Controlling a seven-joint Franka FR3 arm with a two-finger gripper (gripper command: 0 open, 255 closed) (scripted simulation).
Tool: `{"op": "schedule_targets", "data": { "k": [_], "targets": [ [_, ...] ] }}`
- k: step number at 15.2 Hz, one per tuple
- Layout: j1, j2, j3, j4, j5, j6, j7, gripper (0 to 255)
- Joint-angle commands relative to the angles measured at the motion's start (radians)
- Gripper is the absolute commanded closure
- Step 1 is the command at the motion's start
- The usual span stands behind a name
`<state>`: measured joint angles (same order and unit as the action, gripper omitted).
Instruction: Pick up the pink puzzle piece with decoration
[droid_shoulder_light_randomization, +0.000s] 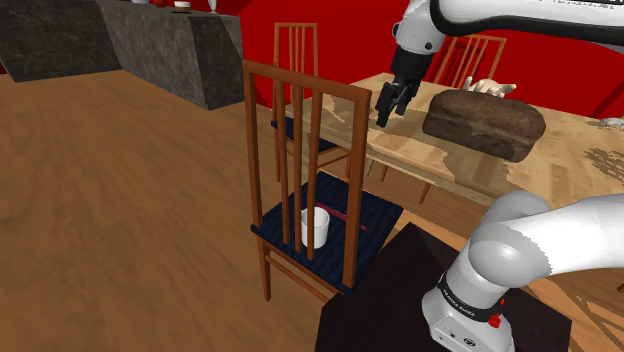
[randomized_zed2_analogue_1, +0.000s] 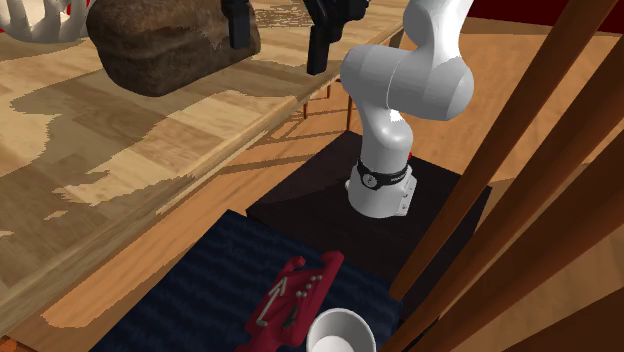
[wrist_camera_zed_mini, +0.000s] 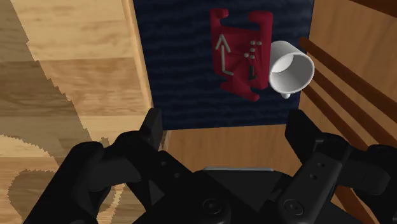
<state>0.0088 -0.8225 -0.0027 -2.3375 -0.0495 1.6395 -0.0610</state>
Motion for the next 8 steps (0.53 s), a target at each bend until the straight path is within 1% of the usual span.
{"op": "schedule_targets", "data": {
  "k": [1, 8],
  "targets": [
    [0.0, 0.0, 0.0, 0.0, 0.0, 0.0, 0.0, 0],
    [-0.021, -0.004, 0.012, -0.217, 0.079, 0.147, 0.126, 0]
  ]
}}
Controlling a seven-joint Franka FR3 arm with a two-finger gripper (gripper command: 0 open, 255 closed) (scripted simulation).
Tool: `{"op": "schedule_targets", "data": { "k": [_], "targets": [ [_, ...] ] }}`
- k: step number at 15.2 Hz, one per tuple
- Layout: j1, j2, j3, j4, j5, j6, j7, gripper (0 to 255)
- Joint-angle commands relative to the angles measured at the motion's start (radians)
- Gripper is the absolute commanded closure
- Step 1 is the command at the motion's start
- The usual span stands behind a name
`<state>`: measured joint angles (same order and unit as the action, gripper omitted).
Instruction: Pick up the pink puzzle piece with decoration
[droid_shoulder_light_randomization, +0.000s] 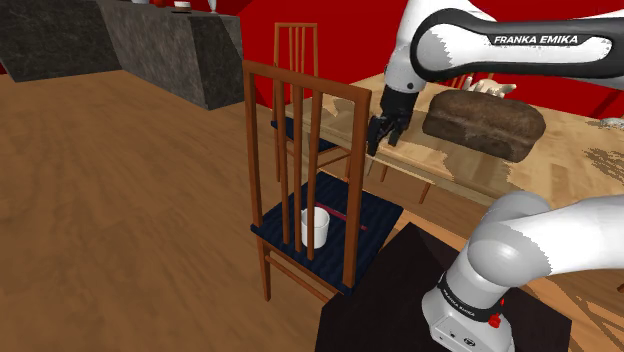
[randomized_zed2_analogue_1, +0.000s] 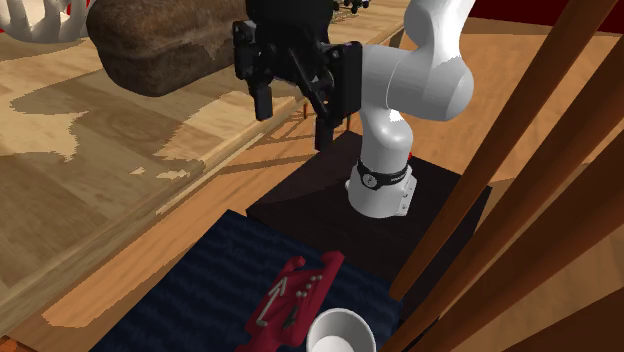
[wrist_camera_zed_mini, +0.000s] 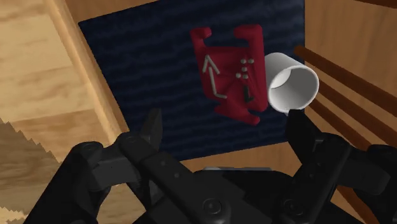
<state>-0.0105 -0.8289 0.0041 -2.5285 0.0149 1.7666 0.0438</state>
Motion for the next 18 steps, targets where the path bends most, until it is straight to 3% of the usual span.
{"op": "schedule_targets", "data": {
  "k": [1, 9, 15, 18],
  "targets": [
    [-0.003, 0.006, 0.007, -0.055, 0.027, 0.043, 0.039, 0],
    [0.005, 0.077, 0.035, -0.262, 0.152, 0.258, 0.168, 0],
    [0.049, 0.206, 0.059, -0.377, 0.285, 0.464, 0.24, 0],
    [0.056, 0.245, 0.059, -0.397, 0.298, 0.522, 0.226, 0]
  ]
}}
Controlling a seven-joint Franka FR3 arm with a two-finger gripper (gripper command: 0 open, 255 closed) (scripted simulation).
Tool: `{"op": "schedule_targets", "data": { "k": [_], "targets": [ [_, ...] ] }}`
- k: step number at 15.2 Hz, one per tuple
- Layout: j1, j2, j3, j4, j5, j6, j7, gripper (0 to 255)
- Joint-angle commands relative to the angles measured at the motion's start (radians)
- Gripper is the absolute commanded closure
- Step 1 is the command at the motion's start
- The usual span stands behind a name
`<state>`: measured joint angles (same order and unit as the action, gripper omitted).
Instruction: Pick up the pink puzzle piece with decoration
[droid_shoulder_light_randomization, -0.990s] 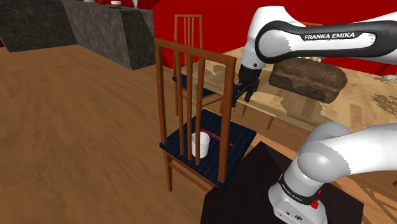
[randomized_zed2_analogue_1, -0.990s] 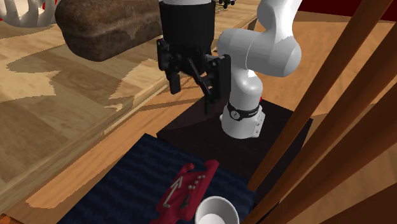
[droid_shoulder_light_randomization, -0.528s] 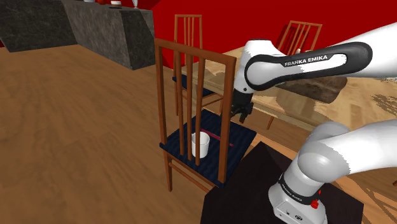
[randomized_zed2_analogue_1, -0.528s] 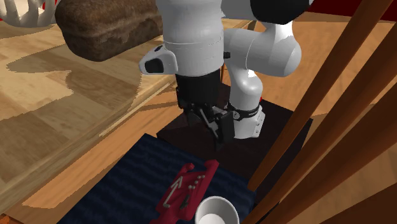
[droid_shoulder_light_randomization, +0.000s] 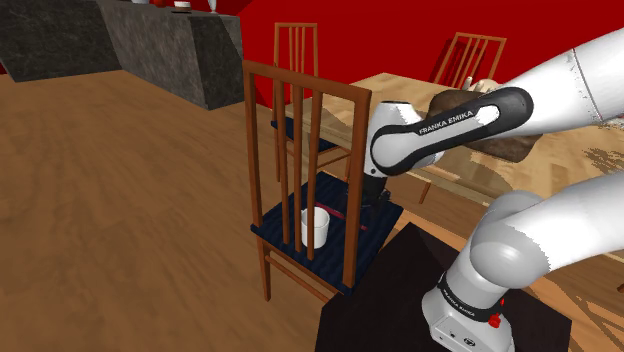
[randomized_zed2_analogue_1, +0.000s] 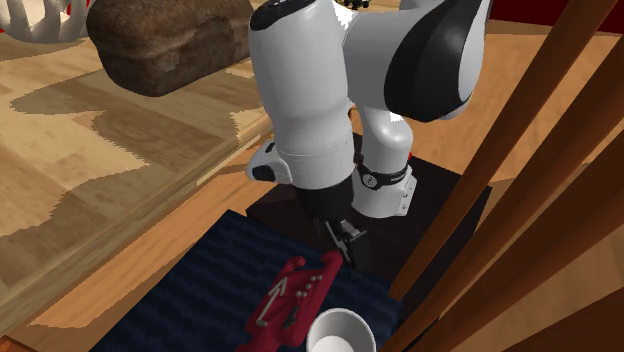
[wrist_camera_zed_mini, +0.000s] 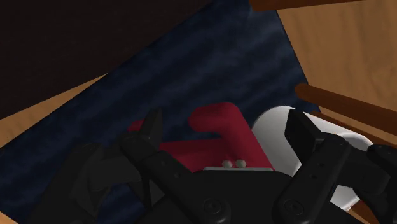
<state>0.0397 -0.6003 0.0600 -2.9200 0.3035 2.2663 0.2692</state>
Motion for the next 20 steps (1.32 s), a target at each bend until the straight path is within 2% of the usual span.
{"op": "schedule_targets", "data": {
  "k": [1, 4, 7, 8, 17, 20],
  "targets": [
    [0.008, 0.03, 0.003, -0.012, 0.014, 0.043, -0.004, 0],
    [0.017, 0.076, 0.002, -0.028, 0.03, 0.104, -0.02, 0],
    [0.019, 0.085, 0.001, -0.031, 0.033, 0.116, -0.024, 0],
    [0.019, 0.085, 0.001, -0.03, 0.033, 0.114, -0.023, 255],
    [0.019, 0.085, 0.001, -0.031, 0.033, 0.116, -0.024, 255],
    [0.01, 0.039, 0.003, -0.015, 0.017, 0.054, -0.007, 255]
  ]
}}
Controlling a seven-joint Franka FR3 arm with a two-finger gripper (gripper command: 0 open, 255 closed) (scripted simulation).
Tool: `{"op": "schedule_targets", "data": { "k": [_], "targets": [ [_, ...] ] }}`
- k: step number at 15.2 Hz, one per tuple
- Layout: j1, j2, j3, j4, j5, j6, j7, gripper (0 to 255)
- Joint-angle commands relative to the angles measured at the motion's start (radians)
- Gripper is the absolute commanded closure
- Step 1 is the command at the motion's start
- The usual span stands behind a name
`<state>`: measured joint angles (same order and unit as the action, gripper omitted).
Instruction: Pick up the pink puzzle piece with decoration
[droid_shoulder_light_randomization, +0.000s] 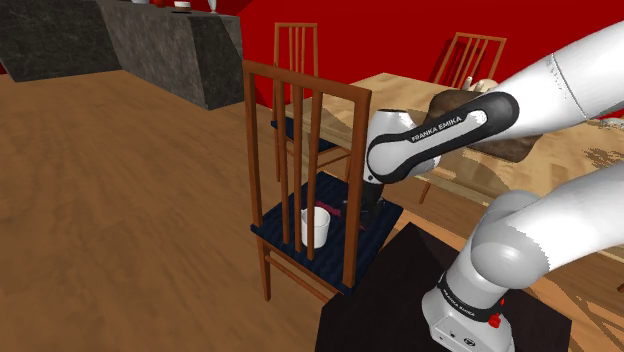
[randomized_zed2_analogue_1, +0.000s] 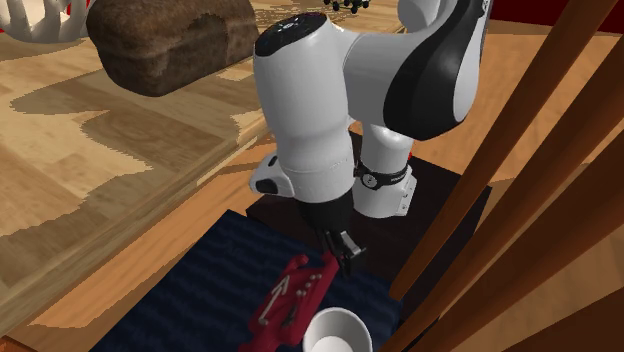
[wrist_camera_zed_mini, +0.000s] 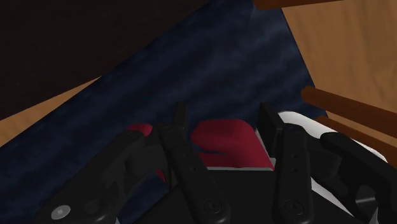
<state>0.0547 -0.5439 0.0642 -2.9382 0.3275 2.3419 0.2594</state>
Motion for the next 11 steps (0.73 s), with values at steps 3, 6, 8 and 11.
{"op": "schedule_targets", "data": {
  "k": [3, 6, 8, 11],
  "targets": [
    [-0.012, -0.059, -0.001, 0.022, -0.021, -0.081, 0.017, 255],
    [-0.019, -0.096, -0.002, 0.043, -0.033, -0.138, 0.03, 255],
    [-0.022, -0.118, -0.003, 0.058, -0.041, -0.175, 0.038, 255],
    [-0.027, -0.147, -0.005, 0.083, -0.05, -0.228, 0.049, 255]
  ]
}}
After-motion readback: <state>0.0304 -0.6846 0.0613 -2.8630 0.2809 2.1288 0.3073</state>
